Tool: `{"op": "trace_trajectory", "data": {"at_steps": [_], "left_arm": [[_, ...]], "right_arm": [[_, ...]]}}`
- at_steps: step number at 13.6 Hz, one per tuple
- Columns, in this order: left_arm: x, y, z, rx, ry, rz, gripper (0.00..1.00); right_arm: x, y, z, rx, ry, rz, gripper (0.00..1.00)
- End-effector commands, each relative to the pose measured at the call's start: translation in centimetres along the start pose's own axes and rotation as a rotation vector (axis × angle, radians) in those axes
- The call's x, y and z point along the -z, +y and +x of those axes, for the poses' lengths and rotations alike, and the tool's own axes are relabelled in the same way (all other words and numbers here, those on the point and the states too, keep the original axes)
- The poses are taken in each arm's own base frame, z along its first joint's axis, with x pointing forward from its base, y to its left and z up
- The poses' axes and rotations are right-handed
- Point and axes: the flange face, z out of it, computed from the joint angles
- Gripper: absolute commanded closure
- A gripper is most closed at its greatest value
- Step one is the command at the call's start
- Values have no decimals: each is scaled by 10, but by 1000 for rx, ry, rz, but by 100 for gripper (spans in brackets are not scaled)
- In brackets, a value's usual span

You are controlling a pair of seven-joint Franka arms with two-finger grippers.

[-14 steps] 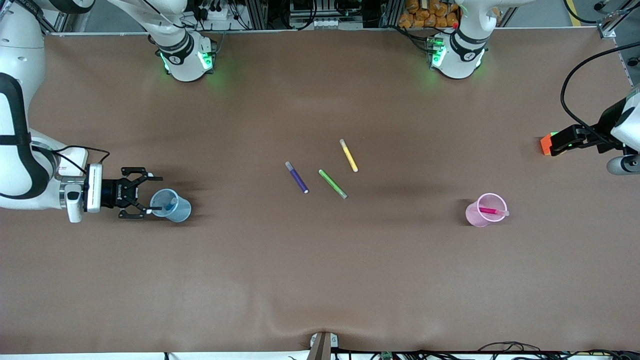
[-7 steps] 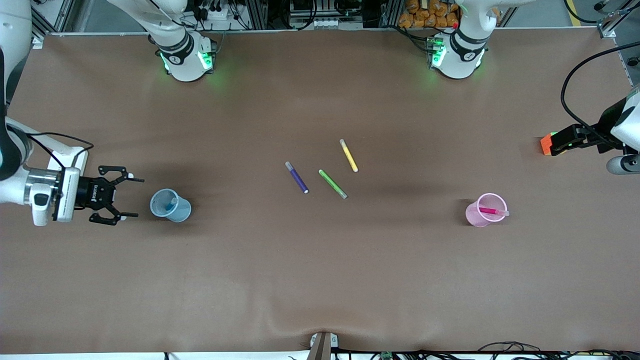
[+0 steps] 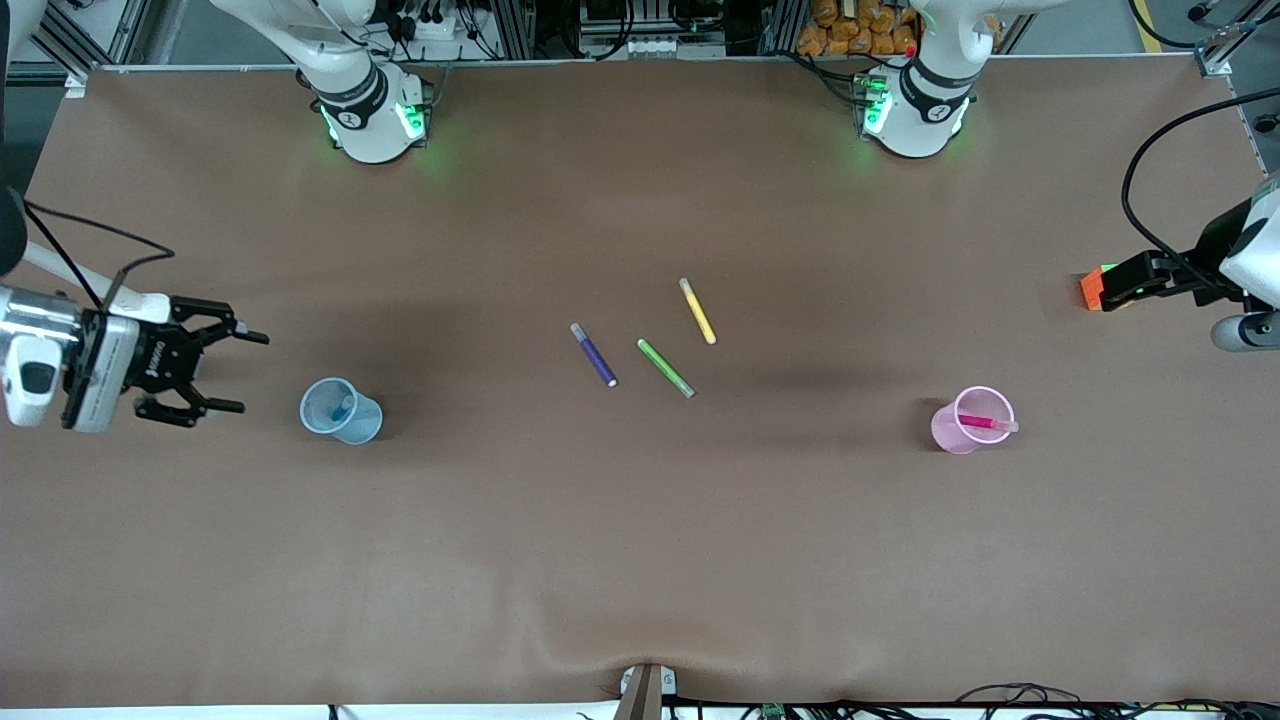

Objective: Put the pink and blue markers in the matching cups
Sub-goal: 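Open the right gripper and withdraw it from the blue cup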

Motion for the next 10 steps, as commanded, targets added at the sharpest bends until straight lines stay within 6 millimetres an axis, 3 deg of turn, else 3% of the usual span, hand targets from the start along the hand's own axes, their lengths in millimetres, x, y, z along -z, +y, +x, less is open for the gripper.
{"op": "trace_trajectory", "data": {"at_steps": [1,5,7,8,10], "left_arm": [[13,-13,-14,3,-5,-12,0],[14,-8,-40,-6,-5,-8,0],[20,-3,-49,-15,4,-15,0],[21,9,-51,-36,3,-24,0],[24,18,-58,-46,7,-24,0]], "right_arm": [[25,-36,16,-90,-91,-101,0],[59,-60,17,-243,-183,-239,0],[73,-89,32,-333,-227,-334,0],[75,-104,40,-381,-263,-392,0],[80,-112,42,-467,-289,-462,0]]}}
